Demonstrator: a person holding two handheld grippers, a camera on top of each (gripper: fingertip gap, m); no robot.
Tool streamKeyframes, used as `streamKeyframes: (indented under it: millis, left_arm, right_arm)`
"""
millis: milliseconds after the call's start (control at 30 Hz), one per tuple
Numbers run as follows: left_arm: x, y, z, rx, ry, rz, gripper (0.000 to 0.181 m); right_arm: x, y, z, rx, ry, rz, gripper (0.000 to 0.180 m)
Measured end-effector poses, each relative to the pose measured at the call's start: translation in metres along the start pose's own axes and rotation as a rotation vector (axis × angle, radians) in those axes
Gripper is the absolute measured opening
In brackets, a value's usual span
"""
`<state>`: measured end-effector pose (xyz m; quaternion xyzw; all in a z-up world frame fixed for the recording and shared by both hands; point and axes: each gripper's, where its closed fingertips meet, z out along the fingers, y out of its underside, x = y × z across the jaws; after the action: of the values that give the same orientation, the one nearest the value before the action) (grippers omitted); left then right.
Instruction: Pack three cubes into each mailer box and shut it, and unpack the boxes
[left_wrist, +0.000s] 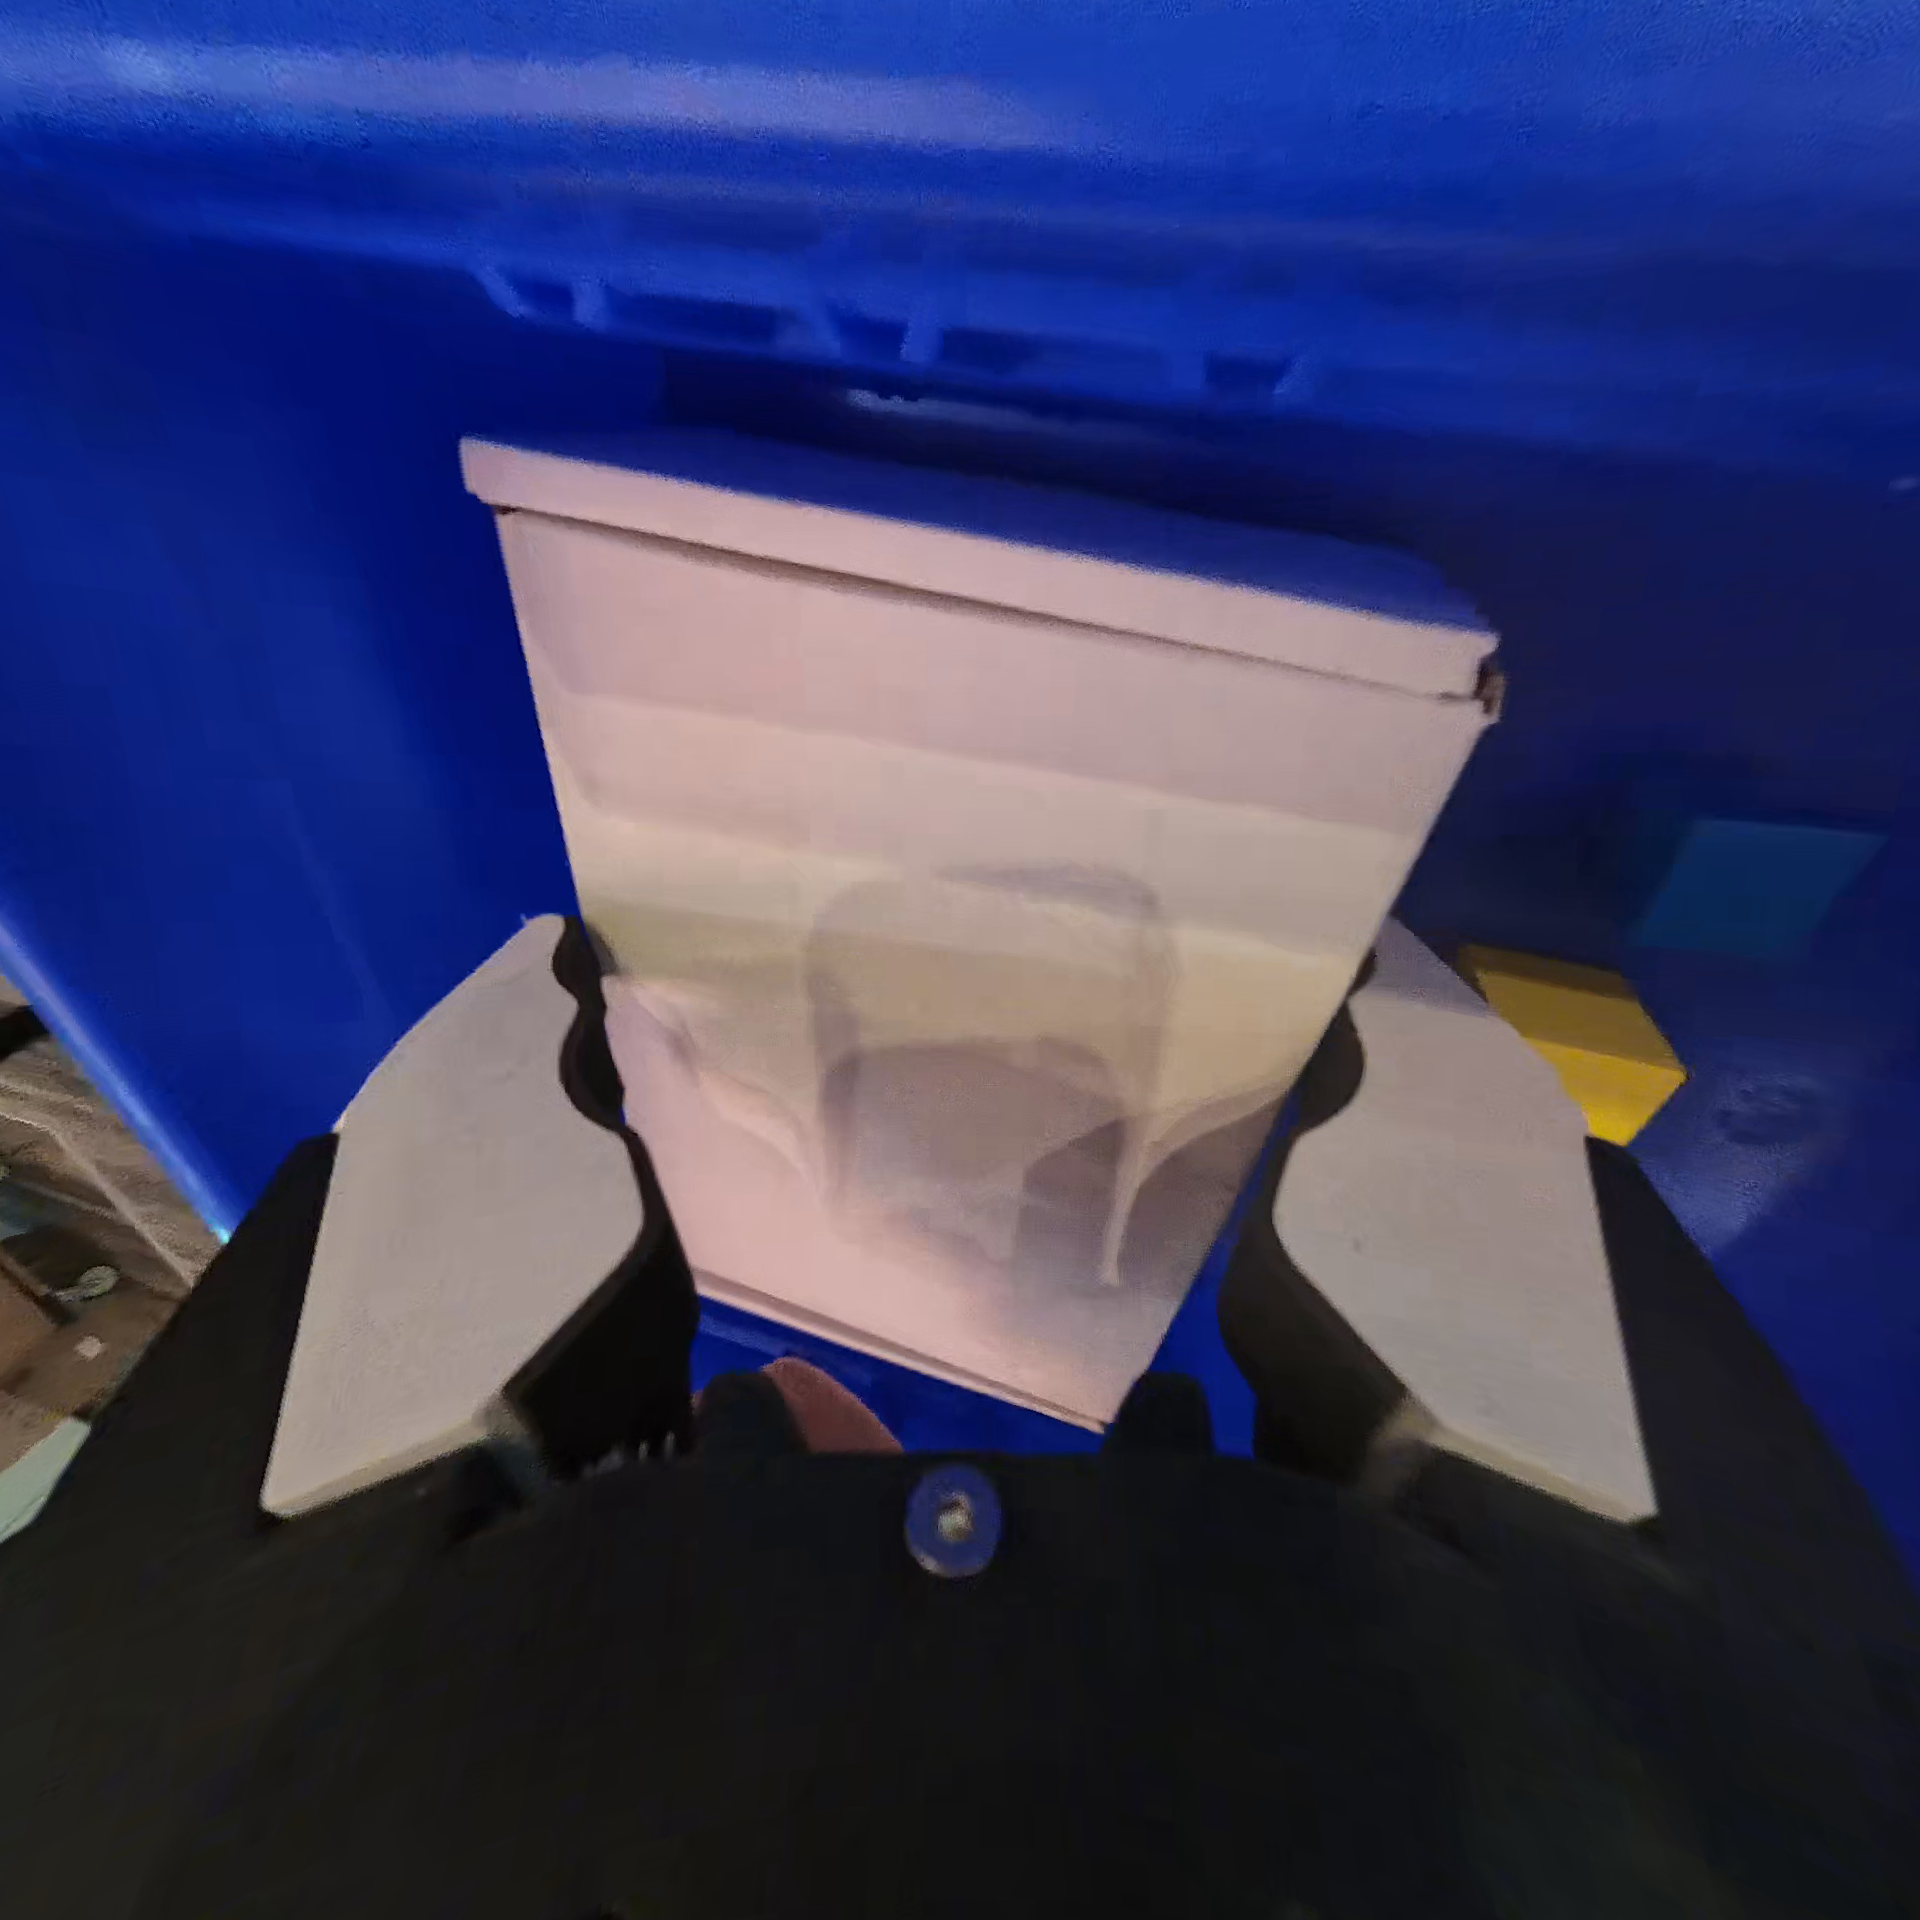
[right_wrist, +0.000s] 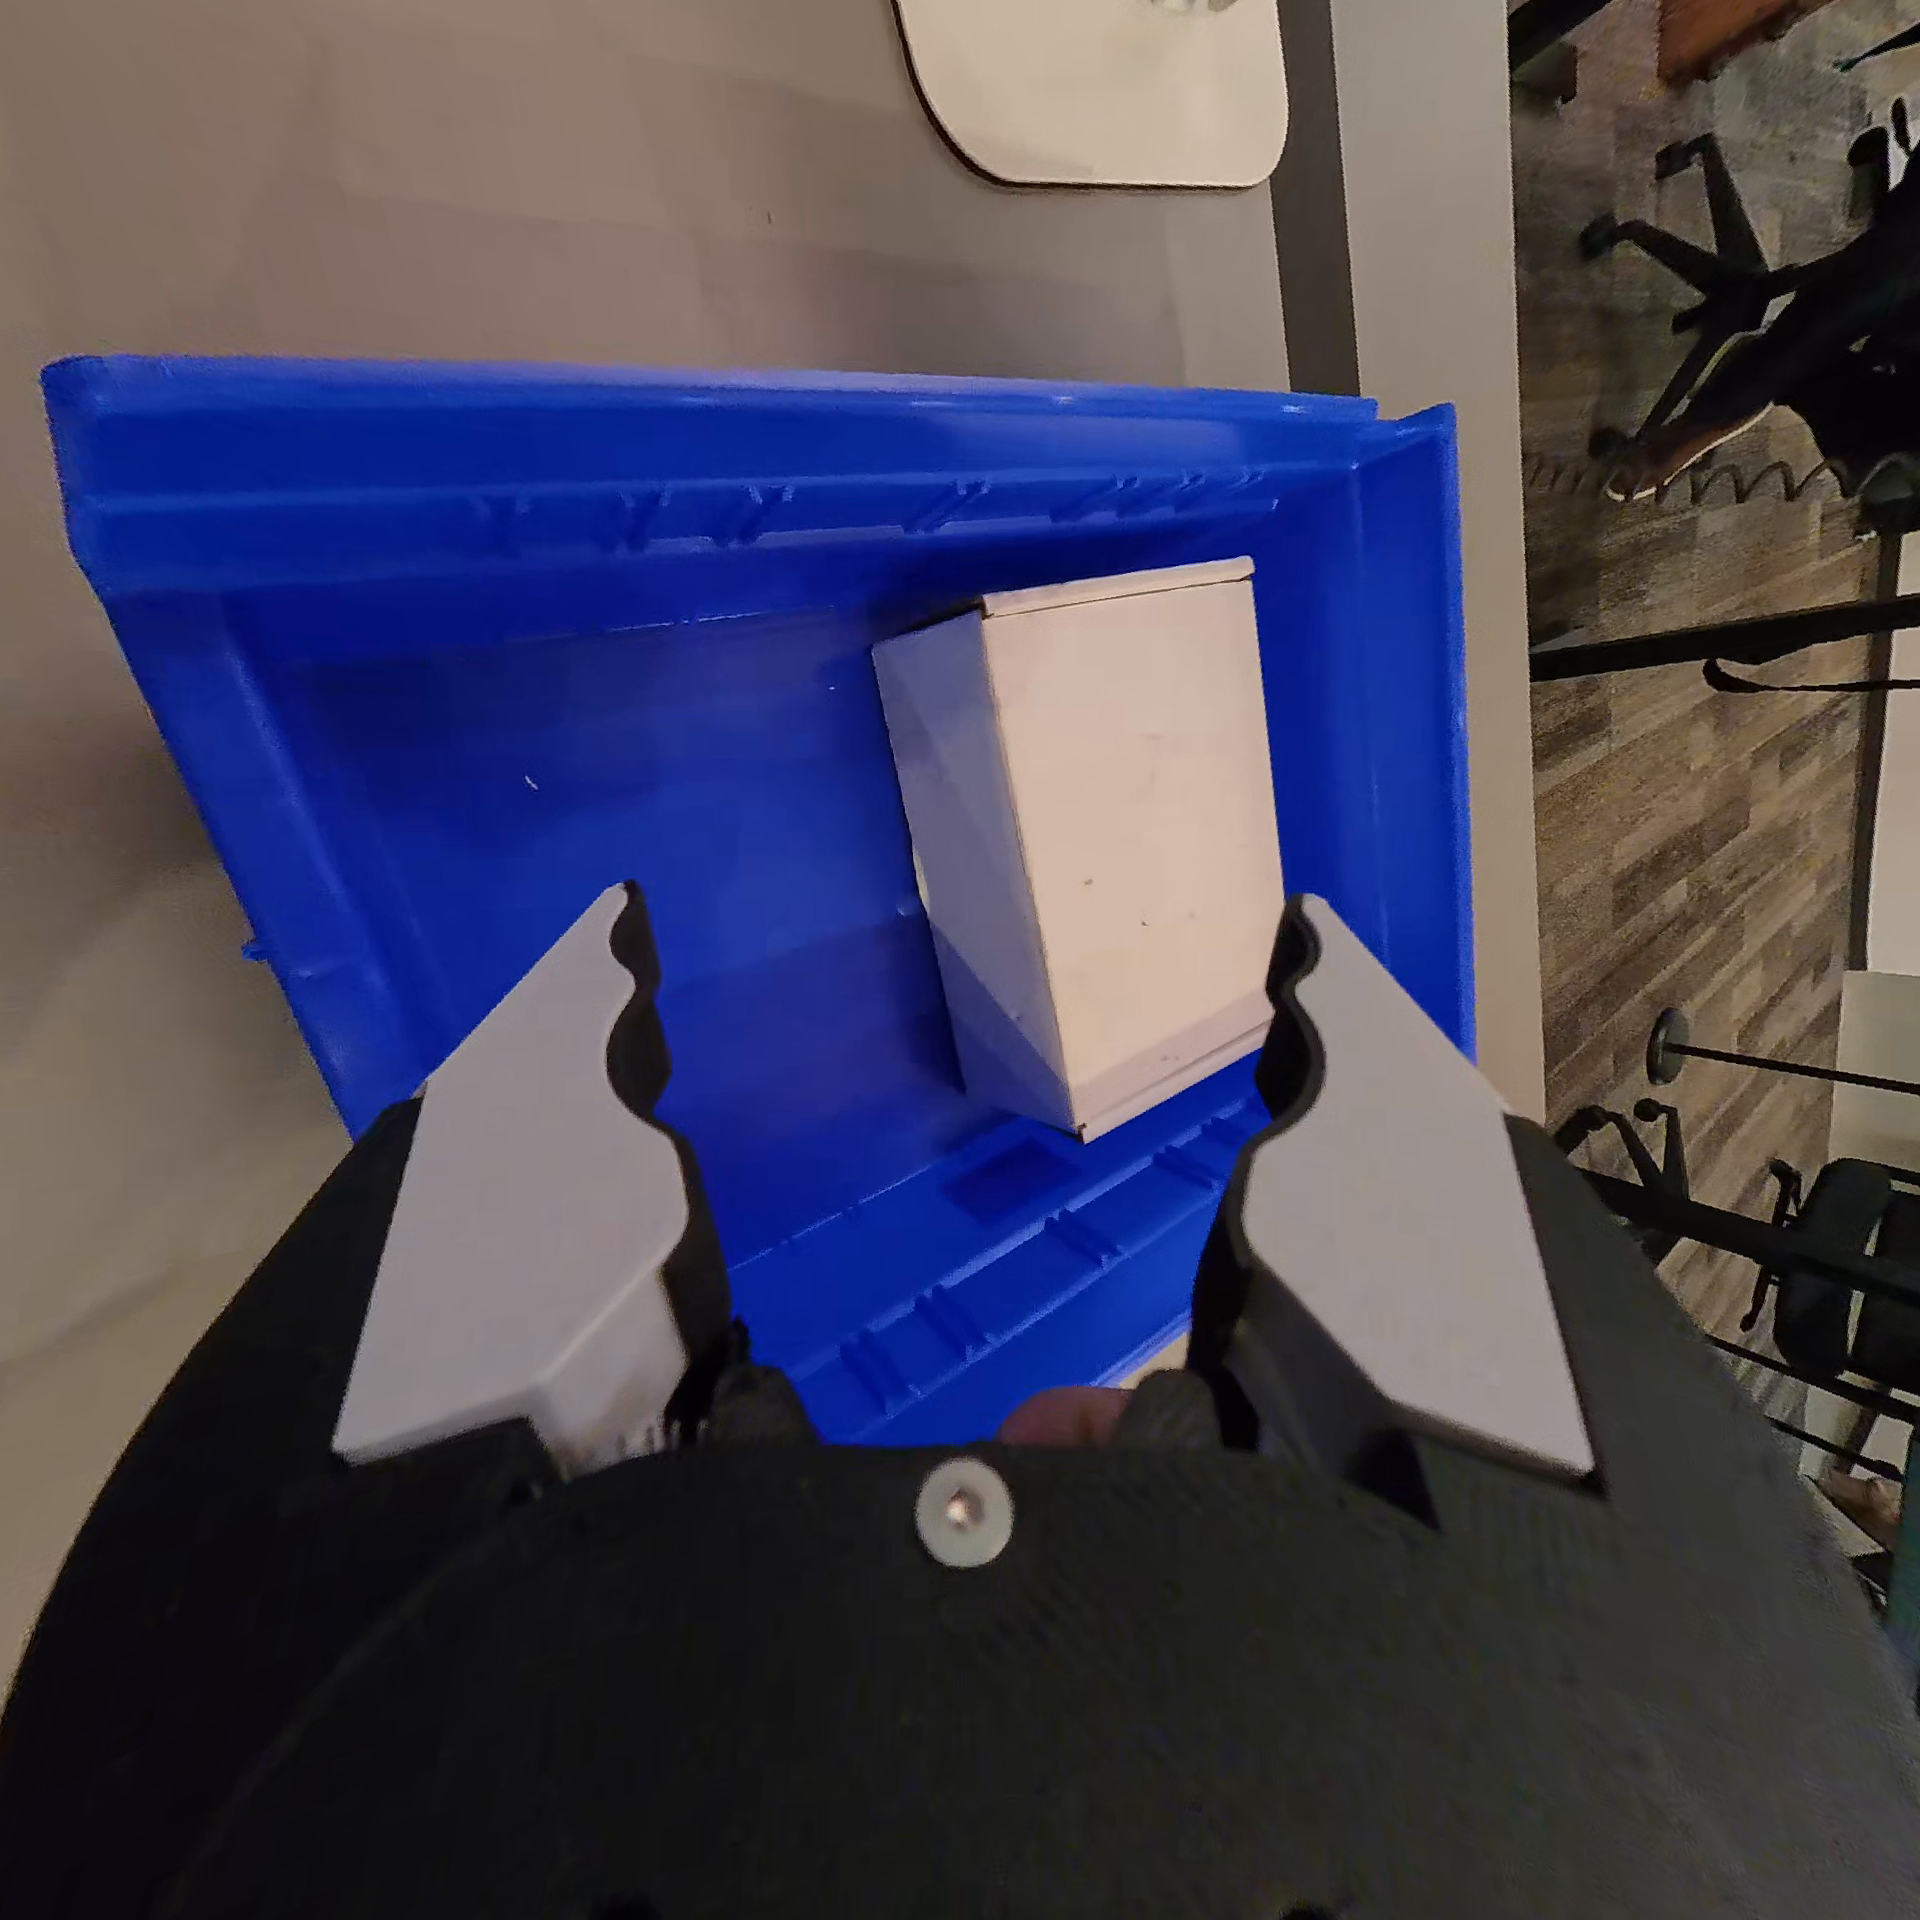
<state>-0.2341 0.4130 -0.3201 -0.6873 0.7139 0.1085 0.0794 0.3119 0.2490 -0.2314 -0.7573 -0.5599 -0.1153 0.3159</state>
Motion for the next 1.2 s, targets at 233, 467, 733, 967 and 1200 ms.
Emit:
streamKeyframes:
  millis: [233,467,733,967,1200]
  left_arm:
    - [0.000,0.000,-0.001,0.025,-0.026,0.000,0.126]
    - [-0.012,0.005,-0.051,0.097,-0.101,-0.080,0.126]
    - [0.003,-0.018,-0.167,0.222,-0.113,-0.133,0.125]
    - [0.091,-0.160,-0.194,0.360,0.145,-0.041,0.124]
    - [0.173,-0.266,-0.152,0.371,0.386,0.096,0.124]
  right_arm:
    - [-0.007,-0.011,0.000,0.013,0.009,-0.028,0.113]
    - [0.000,-0.026,-0.021,0.029,0.074,-0.054,0.113]
    - [0.004,-0.103,-0.075,0.183,0.300,-0.200,0.105]
    - [-0.060,-0.197,-0.088,0.395,0.357,-0.387,0.098]
    - [-0.116,-0.212,-0.047,0.437,0.307,-0.442,0.102]
